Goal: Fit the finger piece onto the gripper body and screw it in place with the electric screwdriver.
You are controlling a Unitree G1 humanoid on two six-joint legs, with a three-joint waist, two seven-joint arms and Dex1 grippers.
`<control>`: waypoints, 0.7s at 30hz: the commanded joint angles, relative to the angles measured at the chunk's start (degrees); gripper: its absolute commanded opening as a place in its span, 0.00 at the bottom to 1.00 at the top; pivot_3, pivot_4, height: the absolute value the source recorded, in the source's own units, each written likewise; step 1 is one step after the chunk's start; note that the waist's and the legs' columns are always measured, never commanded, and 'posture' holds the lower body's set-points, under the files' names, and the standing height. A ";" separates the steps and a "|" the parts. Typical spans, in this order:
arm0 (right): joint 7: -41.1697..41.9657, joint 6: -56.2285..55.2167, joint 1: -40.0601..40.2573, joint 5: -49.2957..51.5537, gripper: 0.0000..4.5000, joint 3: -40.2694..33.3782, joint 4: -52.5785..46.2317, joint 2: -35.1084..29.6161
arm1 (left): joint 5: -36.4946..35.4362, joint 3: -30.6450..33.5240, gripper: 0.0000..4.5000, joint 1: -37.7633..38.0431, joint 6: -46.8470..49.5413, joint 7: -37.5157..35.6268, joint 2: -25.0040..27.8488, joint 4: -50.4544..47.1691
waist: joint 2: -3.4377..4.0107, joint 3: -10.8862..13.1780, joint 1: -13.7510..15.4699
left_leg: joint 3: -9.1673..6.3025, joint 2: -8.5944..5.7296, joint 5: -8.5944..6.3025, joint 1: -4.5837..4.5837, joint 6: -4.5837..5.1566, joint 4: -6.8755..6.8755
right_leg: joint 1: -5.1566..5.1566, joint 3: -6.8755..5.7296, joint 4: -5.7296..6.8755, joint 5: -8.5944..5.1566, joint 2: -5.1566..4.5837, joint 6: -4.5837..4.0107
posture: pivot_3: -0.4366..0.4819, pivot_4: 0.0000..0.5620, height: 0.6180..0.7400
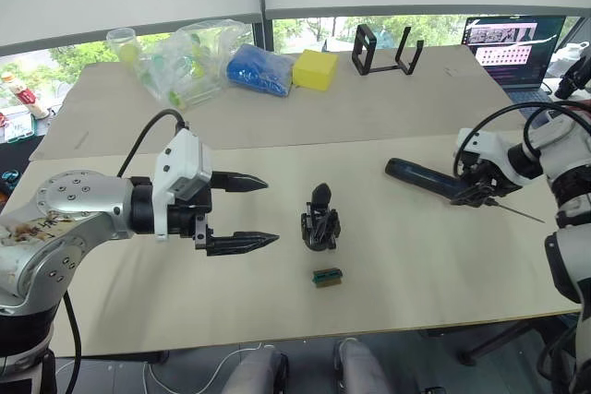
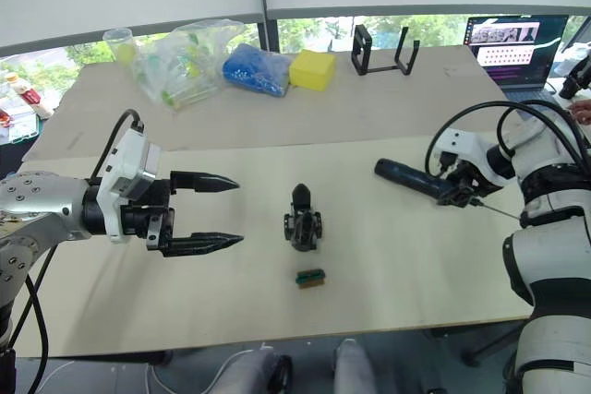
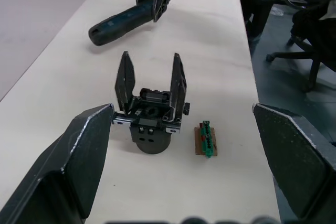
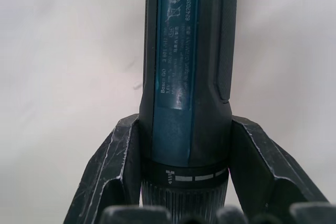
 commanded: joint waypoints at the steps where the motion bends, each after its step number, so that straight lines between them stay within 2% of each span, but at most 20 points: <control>1: 2.22 -10.03 2.48 -2.14 0.43 -0.11 -3.36 -2.88 | 1.16 -1.46 1.00 -1.12 -1.97 -1.58 0.82 -0.09 | 0.00 0.00 0.06 | -0.01 0.01 0.00 0.01 0.00 0.02 | 0.02 -0.01 0.00 0.00 0.01 0.00 | 0.48 0.27 0.98; 8: -1.24 -15.60 6.01 -5.64 0.43 -0.57 -4.05 -3.41 | 3.27 -4.47 1.00 -1.92 -4.04 -3.45 0.69 0.60 | 0.06 0.01 -0.01 | 0.06 0.02 0.04 0.06 -0.07 0.05 | -0.02 0.08 0.20 0.00 -0.01 -0.01 | 0.48 0.27 0.98; 9: -1.11 -14.51 5.55 -6.36 0.66 -0.36 -3.86 -3.55 | 3.29 -4.67 1.00 -2.02 -4.12 -3.69 0.70 0.65 | 0.06 0.01 0.00 | 0.06 0.04 0.05 0.08 -0.08 0.05 | -0.02 0.09 0.25 0.00 -0.01 -0.01 | 0.48 0.27 0.98; 13: 1.69 -7.67 3.12 -9.31 0.96 0.29 -4.04 -3.52 | 3.53 -5.33 1.00 -2.18 -4.20 -4.73 0.69 0.45 | 0.06 0.01 0.04 | 0.06 0.03 0.05 0.09 -0.08 0.07 | -0.03 0.09 0.33 -0.01 0.00 -0.02 | 0.48 0.27 0.98; 16: 4.12 -3.73 2.08 -11.73 0.96 1.47 -4.95 -2.93 | 4.05 -5.96 1.00 -2.62 -4.37 -4.94 0.21 0.43 | 0.05 0.01 0.12 | 0.07 0.03 0.05 0.09 -0.08 0.10 | -0.01 0.09 0.36 -0.01 0.01 -0.02 | 0.48 0.27 0.98; 21: 1.68 -0.58 2.42 -14.26 0.96 2.05 -3.98 -0.12 | 4.78 -6.94 1.00 -3.36 -4.58 -4.62 -0.56 0.50 | 0.05 0.01 0.14 | 0.07 0.02 0.05 0.09 -0.08 0.13 | -0.02 0.10 0.42 -0.01 -0.01 -0.02 | 0.48 0.27 0.98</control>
